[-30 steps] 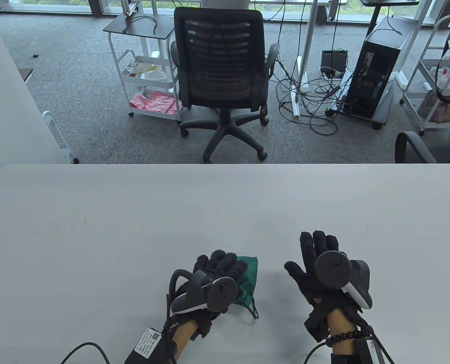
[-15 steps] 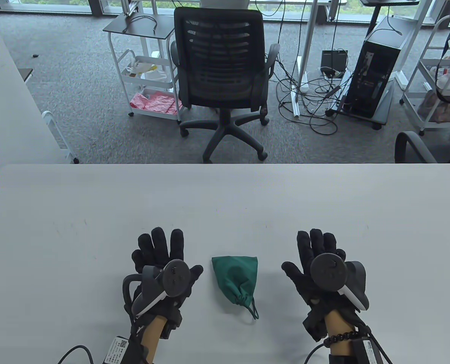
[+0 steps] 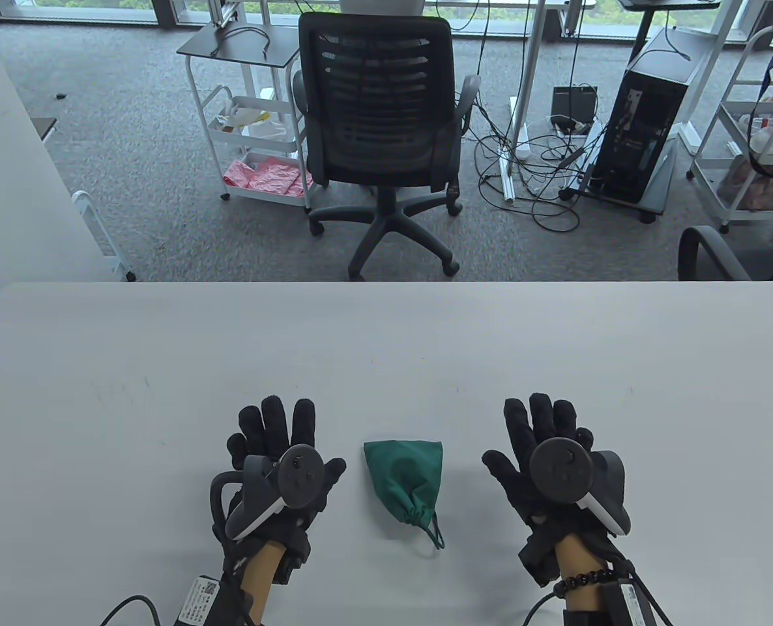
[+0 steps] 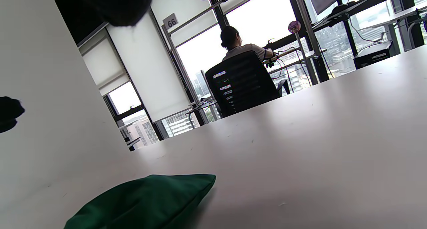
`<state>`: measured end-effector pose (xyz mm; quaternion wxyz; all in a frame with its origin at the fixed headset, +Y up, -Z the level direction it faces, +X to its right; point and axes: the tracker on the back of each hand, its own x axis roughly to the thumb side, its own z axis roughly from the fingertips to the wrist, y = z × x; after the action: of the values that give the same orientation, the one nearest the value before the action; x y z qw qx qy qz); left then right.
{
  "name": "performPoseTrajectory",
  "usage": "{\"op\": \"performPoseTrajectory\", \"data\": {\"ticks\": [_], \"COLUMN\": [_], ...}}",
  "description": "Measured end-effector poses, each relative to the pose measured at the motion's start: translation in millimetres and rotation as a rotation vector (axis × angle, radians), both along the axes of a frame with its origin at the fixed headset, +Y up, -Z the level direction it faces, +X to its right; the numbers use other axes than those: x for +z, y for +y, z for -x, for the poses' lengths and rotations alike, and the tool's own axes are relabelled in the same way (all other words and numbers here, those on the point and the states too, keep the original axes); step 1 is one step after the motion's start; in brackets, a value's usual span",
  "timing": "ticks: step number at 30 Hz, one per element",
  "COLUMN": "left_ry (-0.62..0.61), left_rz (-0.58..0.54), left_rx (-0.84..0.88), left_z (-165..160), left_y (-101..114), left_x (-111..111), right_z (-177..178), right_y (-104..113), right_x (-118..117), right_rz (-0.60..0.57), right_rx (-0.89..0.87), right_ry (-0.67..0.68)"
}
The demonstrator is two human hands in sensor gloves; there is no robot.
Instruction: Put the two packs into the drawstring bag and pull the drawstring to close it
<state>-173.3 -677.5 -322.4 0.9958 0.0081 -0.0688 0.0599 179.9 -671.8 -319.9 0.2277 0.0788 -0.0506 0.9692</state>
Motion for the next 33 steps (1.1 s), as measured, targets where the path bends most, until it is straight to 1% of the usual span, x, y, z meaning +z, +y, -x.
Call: {"op": "performPoseTrajectory", "data": {"ticks": [13, 33], "left_ry": [-0.01, -0.028], "left_rz": [0.004, 0.009], "left_rx": [0.039, 0.047], "left_z": [-0.8, -3.7], "left_y": [-1.6, -3.8], "left_x": [1.6, 1.5], "right_z": [-0.7, -1.9], "right_y": [-0.5, -1.3], "right_x": [-0.3, 0.7], "right_rz": [-0.002, -0.002], "right_rx": [-0.015, -0.017], "right_ry": [-0.001, -0.011]}}
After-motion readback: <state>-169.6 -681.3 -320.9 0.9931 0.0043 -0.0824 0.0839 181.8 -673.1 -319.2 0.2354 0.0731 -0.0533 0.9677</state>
